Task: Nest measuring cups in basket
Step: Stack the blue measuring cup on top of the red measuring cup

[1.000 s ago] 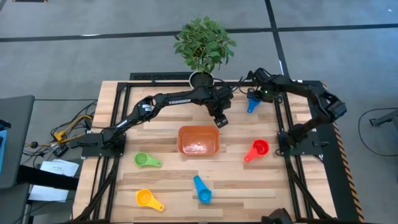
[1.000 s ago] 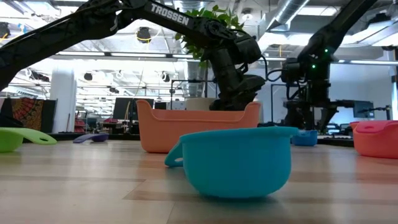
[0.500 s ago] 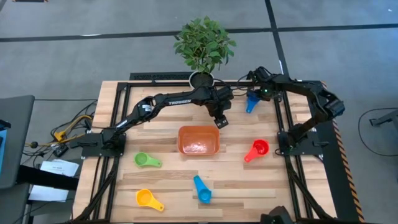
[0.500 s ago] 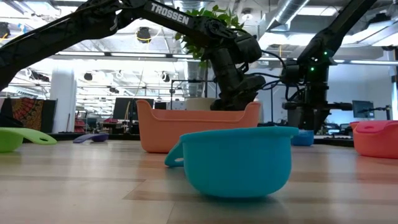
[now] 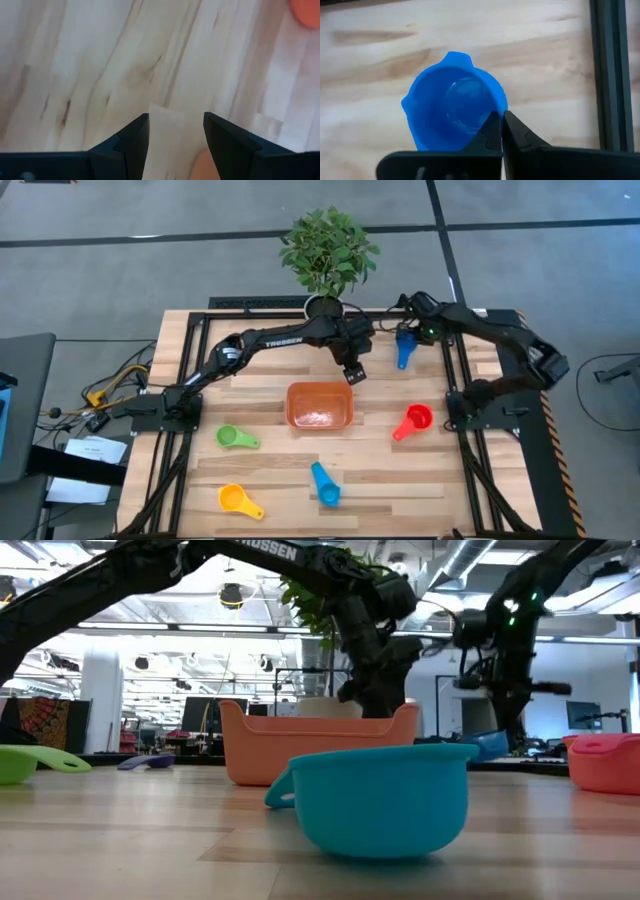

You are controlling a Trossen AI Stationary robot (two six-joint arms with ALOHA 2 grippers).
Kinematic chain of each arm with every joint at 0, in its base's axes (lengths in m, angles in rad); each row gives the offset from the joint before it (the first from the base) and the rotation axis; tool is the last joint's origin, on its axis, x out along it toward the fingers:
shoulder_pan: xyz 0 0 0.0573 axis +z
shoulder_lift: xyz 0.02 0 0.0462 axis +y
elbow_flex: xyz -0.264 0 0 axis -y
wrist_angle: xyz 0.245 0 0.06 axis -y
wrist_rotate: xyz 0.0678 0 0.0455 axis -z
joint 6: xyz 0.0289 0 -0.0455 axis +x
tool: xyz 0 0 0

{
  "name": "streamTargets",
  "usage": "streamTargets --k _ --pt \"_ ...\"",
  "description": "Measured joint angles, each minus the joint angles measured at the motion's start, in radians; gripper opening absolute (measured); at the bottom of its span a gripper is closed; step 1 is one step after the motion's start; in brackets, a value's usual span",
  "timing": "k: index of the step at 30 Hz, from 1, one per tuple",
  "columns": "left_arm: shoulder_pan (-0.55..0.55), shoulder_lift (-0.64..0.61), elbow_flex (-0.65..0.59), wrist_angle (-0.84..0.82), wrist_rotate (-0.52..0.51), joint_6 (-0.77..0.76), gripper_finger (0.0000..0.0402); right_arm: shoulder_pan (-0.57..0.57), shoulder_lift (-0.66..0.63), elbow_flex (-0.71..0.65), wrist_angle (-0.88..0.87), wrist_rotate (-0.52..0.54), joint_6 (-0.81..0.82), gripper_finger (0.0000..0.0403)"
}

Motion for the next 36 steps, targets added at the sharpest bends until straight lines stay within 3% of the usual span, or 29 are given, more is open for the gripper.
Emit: streamTargets --k 7,12,19,26,30,36 --pt "-0.040 -0.060 0.000 0.000 -0.005 0.041 0.0176 0.191 -0.234 0.000 -0.159 0.057 0.164 0.0008" --pt "-0.066 -0.099 0.000 -0.001 -0.004 0.074 0.0176 0.405 -0.379 0.000 -0.308 0.053 0.379 0.0005" --pt "-0.084 -0.154 0.000 0.003 -0.004 0.091 0.0176 0.853 -0.485 0.000 -0.507 0.119 0.846 0.0009" --pt "-0.083 -0.169 0.000 0.004 -0.006 0.089 0.0176 1.322 -0.443 0.000 -0.584 0.231 1.386 0.0008" --pt "-0.085 -0.169 0.000 0.003 -0.005 0.080 0.0176 1.377 -0.334 0.000 -0.521 0.155 1.407 0.0006" --pt "-0.086 -0.169 0.000 0.000 -0.005 0.078 0.0176 1.372 -0.220 -0.002 -0.483 0.130 1.408 0.0011"
